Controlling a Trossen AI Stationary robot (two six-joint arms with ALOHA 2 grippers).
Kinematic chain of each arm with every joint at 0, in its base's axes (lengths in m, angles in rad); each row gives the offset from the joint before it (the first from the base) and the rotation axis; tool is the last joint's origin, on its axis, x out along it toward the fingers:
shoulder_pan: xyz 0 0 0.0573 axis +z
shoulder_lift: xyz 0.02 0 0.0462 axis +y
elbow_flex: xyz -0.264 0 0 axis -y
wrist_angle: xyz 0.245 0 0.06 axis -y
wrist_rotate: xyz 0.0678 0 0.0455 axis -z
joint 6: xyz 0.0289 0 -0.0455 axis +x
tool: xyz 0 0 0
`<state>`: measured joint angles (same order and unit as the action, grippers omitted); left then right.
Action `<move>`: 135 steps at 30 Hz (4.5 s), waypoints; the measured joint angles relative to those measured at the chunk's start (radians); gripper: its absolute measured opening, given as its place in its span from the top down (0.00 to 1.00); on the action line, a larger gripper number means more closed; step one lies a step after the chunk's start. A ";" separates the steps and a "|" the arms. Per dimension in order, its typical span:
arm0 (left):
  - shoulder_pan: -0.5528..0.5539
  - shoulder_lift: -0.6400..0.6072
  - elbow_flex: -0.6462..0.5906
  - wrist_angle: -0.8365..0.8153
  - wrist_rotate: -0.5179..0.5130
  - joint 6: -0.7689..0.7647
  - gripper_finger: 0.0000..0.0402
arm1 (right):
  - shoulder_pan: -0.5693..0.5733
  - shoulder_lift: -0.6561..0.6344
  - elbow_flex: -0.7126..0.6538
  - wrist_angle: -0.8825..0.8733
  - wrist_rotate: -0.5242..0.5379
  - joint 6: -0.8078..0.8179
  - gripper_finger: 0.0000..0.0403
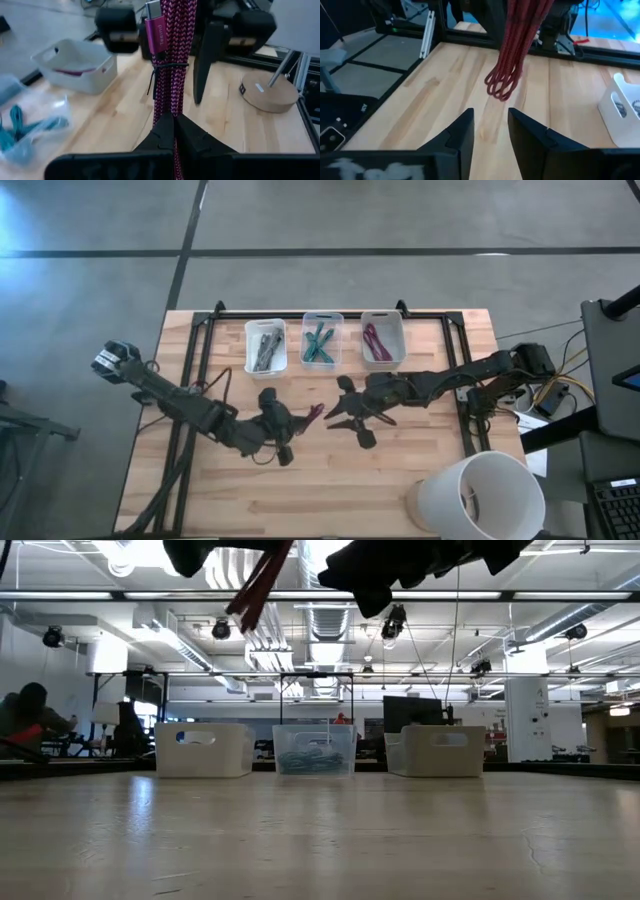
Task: Pick & Place USB Port
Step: Put the pink charger cable into the gray bin
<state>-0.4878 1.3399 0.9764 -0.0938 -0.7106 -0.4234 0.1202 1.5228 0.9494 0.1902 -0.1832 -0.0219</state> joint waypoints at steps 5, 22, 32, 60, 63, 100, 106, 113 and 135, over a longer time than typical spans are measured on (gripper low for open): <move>0.034 0.002 0.000 0.100 0.071 0.143 0.99 | 0.000 0.019 -0.002 0.027 0.000 0.004 0.67; 0.047 0.003 -0.050 0.148 0.109 0.209 0.99 | -0.001 0.044 0.012 0.210 0.027 0.045 0.65; 0.060 0.003 -0.051 0.181 0.074 0.229 0.99 | -0.002 0.043 0.012 0.215 0.031 0.042 0.70; 0.070 0.003 -0.080 0.201 0.058 0.202 0.97 | -0.001 0.042 0.012 0.186 0.081 0.041 0.94; 0.072 0.003 -0.092 0.196 0.050 0.188 0.91 | -0.001 0.042 0.012 0.163 0.081 0.042 0.94; 0.078 0.003 -0.116 0.162 0.055 0.126 0.73 | -0.463 -0.143 0.283 -1.006 0.470 0.362 0.94; 0.078 0.003 -0.116 0.157 0.055 0.125 0.73 | -0.660 -0.066 0.273 -0.991 0.447 0.360 0.94; 0.079 0.003 -0.116 0.157 0.055 0.125 0.73 | -0.695 0.019 0.274 -0.940 0.429 0.373 0.94; 0.079 0.003 -0.120 0.150 0.055 0.124 0.73 | -0.651 0.243 0.273 -0.932 0.497 0.520 0.94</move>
<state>-0.4091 1.3426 0.8563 0.0566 -0.6552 -0.2993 -0.5304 1.7653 1.2228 -0.7418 0.3138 0.4976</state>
